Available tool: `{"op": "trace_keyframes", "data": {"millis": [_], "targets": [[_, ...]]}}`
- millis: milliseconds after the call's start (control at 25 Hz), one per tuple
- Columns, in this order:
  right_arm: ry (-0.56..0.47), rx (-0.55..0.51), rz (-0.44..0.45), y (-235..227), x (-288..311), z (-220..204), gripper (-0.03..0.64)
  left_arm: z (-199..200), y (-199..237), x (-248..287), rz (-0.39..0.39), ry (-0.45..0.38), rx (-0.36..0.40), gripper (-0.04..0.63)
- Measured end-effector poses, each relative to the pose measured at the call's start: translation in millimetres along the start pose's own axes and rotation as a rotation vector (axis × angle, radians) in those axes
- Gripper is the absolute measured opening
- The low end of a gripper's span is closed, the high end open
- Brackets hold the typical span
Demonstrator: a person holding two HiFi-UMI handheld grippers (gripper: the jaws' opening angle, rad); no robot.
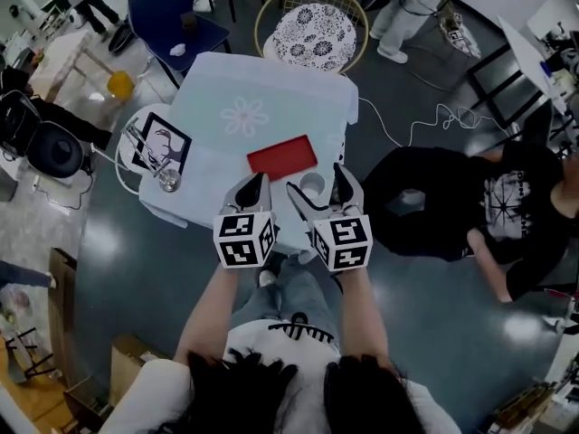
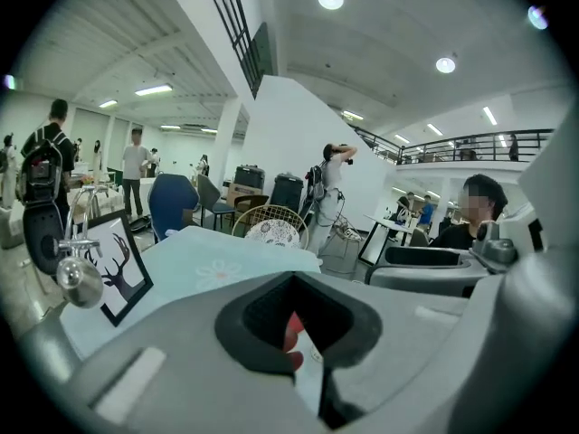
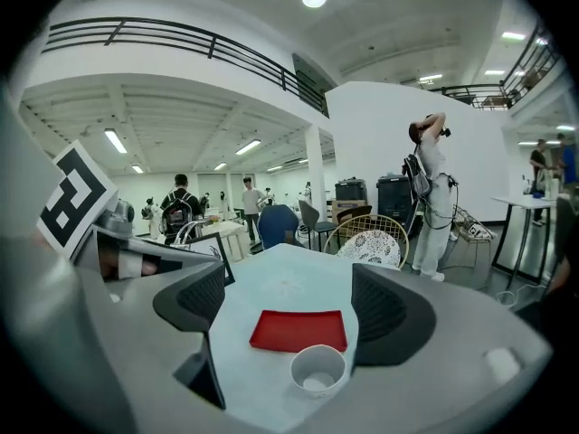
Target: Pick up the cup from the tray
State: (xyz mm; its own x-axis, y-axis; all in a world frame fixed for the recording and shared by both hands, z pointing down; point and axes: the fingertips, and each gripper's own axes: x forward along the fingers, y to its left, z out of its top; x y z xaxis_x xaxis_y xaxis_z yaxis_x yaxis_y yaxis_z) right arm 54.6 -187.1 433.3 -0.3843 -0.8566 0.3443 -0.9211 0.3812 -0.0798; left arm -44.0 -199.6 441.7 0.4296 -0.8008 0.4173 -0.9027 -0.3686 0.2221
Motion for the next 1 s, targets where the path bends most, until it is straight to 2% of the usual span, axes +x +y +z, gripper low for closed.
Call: {"op": "trace_keyframes", "data": {"millis": [120, 200, 440, 640, 760, 880, 1000], "targets": [[0.012, -0.033, 0.010, 17.1, -11.4, 3.8, 0.419, 4.0, -4.4, -15.5, -0.010, -0.016, 0.038, 0.000], [0.004, -0.047, 0.013, 23.1, -18.9, 10.3, 0.385, 8.6, -7.1, -24.2, -0.014, -0.037, 0.034, 0.000], [-0.018, -0.069, -0.024, 30.7, -36.4, 24.2, 0.181, 18.2, -16.4, -45.1, -0.042, -0.088, -0.028, 0.000], [-0.043, -0.029, -0.069, 34.1, -44.9, 31.4, 0.025, 18.7, -27.2, -56.0, -0.069, -0.097, 0.018, 0.000], [-0.024, -0.053, -0.077, 40.0, -44.9, 28.2, 0.021, 15.2, -30.8, -60.5, -0.078, -0.093, 0.045, 0.000], [-0.027, -0.035, -0.095, 42.1, -47.4, 27.1, 0.021, 14.0, -33.9, -64.3, -0.093, -0.097, 0.038, 0.000], [-0.018, -0.032, -0.100, 46.9, -47.1, 27.9, 0.020, 12.3, -33.5, -67.6, -0.093, -0.094, 0.078, 0.000]]}}
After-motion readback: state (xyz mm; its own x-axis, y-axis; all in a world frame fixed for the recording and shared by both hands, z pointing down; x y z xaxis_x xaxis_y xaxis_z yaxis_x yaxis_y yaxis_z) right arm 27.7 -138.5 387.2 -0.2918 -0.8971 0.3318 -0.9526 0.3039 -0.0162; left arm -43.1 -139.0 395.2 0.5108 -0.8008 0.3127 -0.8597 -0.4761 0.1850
